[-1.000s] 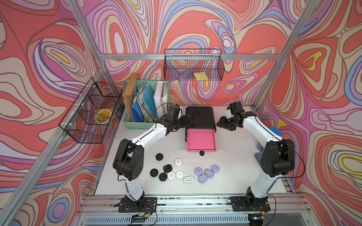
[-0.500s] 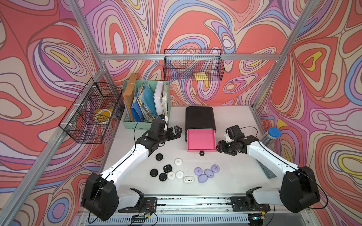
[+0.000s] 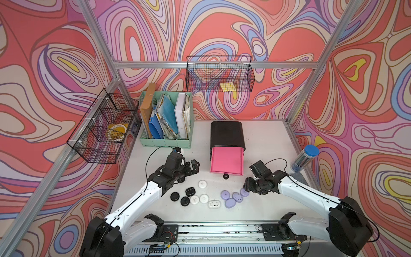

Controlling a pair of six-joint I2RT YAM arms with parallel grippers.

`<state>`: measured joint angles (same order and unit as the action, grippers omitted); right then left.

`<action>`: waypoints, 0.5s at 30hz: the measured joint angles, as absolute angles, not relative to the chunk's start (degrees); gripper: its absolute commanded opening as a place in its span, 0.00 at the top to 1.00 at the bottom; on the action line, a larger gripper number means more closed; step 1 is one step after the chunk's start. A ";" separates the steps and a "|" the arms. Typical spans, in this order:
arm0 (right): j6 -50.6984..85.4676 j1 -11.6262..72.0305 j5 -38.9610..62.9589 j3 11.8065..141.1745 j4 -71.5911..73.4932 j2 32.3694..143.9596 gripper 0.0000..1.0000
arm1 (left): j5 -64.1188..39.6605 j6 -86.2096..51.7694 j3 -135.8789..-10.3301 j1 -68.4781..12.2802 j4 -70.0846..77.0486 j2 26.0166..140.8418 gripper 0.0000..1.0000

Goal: Put the bluetooth earphones in the drawer according to color
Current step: Pick up the Bluetooth earphone from the center of the board.

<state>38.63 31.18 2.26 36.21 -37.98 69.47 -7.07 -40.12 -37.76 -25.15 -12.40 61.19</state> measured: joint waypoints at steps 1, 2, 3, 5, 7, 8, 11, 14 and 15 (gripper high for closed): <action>38.83 31.70 2.26 35.86 -37.85 69.47 0.37 | -7.07 -40.12 -37.58 -25.15 -12.25 61.19 0.01; 39.13 32.32 2.24 35.46 -37.63 69.47 0.37 | -7.03 -40.12 -37.32 -25.15 -11.97 61.19 0.01; 39.53 33.15 2.04 35.24 -37.54 69.49 0.37 | -7.05 -40.12 -37.08 -25.15 -11.77 61.19 0.01; 40.16 34.39 1.74 35.14 -37.30 69.78 0.38 | -7.03 -40.12 -36.69 -25.15 -11.62 61.19 0.01; 40.69 35.46 1.13 35.14 -36.93 70.35 0.38 | -7.03 -40.12 -36.36 -25.15 -11.57 61.19 0.01; 41.12 36.03 0.67 35.14 -36.80 70.89 0.39 | -7.03 -40.12 -36.25 -25.15 -11.60 61.19 0.01; 42.17 37.47 -0.62 35.31 -36.56 72.55 0.40 | -6.98 -40.10 -36.14 -25.15 -11.57 61.19 0.01; 43.27 39.07 -2.24 36.23 -36.67 73.89 0.40 | -6.87 -40.10 -36.14 -25.15 -11.57 61.19 0.01; 43.57 39.44 -2.76 36.36 -36.82 74.17 0.39 | -6.87 -40.10 -36.12 -25.15 -11.57 61.19 0.01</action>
